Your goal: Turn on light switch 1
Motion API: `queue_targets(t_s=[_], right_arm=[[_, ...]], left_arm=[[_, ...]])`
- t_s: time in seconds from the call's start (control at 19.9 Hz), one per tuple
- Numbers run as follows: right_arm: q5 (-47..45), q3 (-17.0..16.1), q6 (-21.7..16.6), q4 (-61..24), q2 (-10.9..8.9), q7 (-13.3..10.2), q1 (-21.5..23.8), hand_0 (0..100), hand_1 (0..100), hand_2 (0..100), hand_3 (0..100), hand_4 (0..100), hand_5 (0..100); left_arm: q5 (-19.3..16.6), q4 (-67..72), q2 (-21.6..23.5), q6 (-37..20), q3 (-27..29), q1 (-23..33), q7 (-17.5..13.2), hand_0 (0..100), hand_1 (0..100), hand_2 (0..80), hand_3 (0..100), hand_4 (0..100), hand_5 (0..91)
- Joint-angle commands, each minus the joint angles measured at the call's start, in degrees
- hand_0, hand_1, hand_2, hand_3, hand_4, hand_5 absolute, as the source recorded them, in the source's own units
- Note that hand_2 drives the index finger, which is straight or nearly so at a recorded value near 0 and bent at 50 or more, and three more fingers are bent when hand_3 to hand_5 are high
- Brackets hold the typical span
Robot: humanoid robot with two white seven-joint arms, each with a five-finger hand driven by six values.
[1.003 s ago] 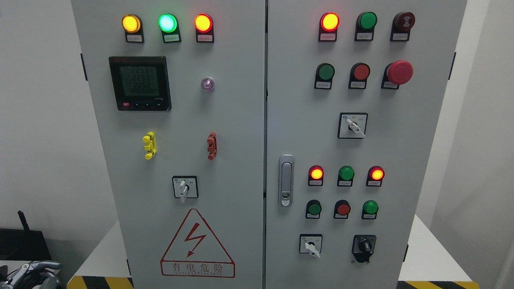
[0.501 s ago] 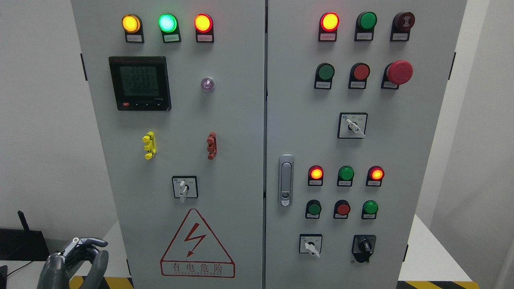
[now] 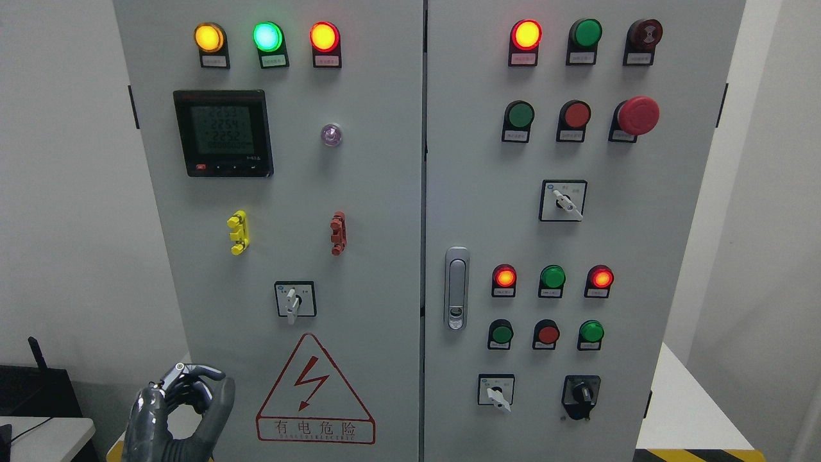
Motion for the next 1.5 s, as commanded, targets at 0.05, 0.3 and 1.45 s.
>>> queue_targets(t_s=[0.05,0.3,1.45], right_arm=[[0.3,1.3,0.0,0.0,-0.03,0.0,0.0,12,39,0,0,0,0],[0.3,1.3,0.0,0.0,-0.03,0.0,0.1,12,39,0,0,0,0],[0.3,1.3,0.0,0.0,-0.03,0.0,0.1,12,39,0,0,0,0]], left_arm=[[-2.4,-0.7,-3.7,5.0,-8.2,-2.8,4.8,17,39,51.8,89,86,74.1],[-4.0,-0.7,-3.9,7.9,-10.0,-3.5,8.4,16,43,51.8,90,87,76.6],[-2.5,-0.2,-4.8,21.2,-14.9,-8.9,19.5,18,53,51.2,89,88,80.1]])
